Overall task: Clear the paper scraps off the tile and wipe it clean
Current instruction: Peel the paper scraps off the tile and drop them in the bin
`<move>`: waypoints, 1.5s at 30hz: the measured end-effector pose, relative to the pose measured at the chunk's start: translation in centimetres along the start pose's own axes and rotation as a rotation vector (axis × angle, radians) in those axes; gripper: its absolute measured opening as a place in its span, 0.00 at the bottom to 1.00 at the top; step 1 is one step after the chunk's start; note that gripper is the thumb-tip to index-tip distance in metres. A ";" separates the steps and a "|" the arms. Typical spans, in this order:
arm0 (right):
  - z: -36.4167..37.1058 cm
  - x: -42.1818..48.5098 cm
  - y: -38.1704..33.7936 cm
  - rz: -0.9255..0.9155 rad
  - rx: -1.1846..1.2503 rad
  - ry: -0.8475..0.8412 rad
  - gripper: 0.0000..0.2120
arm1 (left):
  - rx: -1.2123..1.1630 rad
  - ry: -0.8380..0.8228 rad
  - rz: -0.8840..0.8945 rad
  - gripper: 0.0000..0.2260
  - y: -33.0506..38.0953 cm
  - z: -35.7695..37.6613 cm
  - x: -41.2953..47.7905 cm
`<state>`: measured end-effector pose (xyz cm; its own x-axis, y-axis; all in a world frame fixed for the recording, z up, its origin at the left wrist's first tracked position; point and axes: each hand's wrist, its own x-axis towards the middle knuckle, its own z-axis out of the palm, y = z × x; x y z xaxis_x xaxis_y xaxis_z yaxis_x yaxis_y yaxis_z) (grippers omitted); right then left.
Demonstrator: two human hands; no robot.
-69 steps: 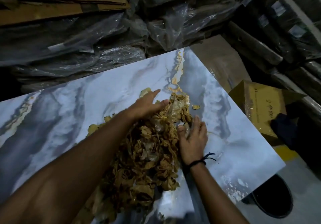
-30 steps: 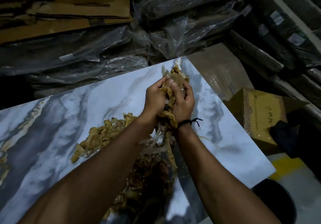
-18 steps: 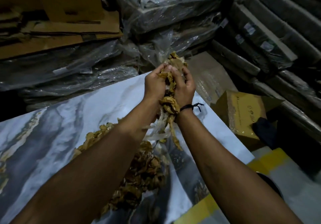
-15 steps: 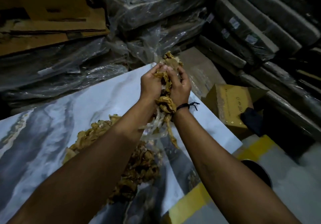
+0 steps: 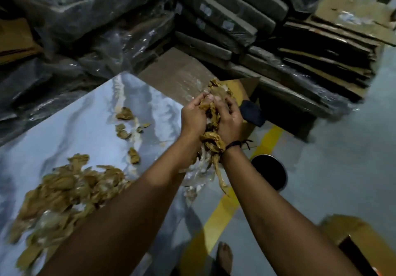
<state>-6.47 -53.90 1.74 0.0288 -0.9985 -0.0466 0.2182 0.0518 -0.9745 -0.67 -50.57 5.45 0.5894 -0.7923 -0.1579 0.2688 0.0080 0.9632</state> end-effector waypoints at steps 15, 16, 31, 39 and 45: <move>-26.4 13.4 -0.3 0.078 -0.024 0.258 0.14 | 0.090 -0.216 -0.213 0.15 -12.8 26.5 -0.9; -28.0 14.4 0.1 0.086 -0.038 0.265 0.13 | 0.085 -0.218 -0.239 0.15 -14.0 28.0 -0.7; -42.0 23.6 21.1 0.464 -0.169 0.395 0.06 | 0.214 -0.209 -0.598 0.13 -41.2 35.0 6.5; -47.1 27.8 39.3 0.595 -0.240 0.362 0.16 | 0.325 -0.282 -0.769 0.18 -59.7 32.8 12.8; -50.8 30.8 50.8 0.777 -0.179 0.431 0.15 | 0.041 -0.154 -0.937 0.23 -67.3 31.7 15.5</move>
<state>-44.10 -82.92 -60.35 -0.2710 -0.6055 -0.7483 0.1339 0.7461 -0.6522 -33.80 -82.71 -54.91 0.0396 -0.5369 -0.8427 0.5525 -0.6909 0.4662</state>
